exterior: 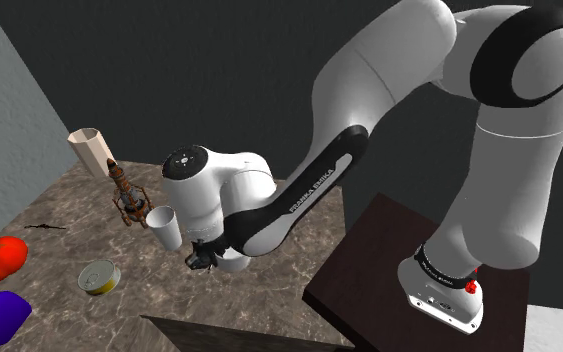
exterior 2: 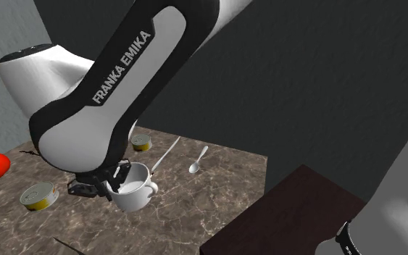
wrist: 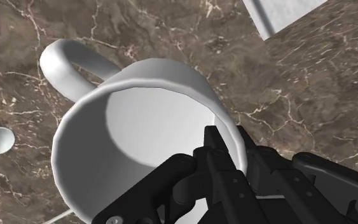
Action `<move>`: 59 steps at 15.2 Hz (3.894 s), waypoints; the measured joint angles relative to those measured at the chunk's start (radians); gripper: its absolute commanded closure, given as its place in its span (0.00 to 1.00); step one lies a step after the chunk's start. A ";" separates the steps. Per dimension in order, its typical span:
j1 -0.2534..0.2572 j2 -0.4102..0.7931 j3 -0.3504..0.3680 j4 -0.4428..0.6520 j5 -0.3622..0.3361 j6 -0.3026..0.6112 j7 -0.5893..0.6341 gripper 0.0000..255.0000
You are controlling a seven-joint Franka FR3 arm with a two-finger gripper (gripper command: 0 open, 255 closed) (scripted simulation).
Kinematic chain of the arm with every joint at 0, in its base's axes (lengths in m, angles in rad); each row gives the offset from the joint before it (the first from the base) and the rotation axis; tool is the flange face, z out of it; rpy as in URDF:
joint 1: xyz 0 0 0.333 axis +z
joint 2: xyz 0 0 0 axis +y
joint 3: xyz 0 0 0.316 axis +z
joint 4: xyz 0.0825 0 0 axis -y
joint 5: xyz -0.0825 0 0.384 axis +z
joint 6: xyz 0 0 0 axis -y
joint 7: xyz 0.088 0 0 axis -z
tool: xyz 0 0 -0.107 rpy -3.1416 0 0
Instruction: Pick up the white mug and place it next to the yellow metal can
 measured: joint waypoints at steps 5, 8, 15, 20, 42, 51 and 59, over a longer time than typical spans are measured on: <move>0.083 0.182 -0.040 0.284 -0.055 -0.123 0.011 1.00; 0.135 0.290 -0.062 0.466 -0.076 -0.199 0.001 1.00; 0.238 0.509 -0.104 0.809 -0.105 -0.317 -0.030 1.00; 0.249 0.556 -0.117 0.826 -0.118 -0.288 -0.025 1.00; 0.276 0.713 -0.164 0.854 -0.162 -0.157 -0.001 1.00; 0.276 0.714 -0.164 0.855 -0.162 -0.156 -0.001 0.00; 0.263 0.629 -0.140 0.825 -0.142 -0.213 -0.006 0.00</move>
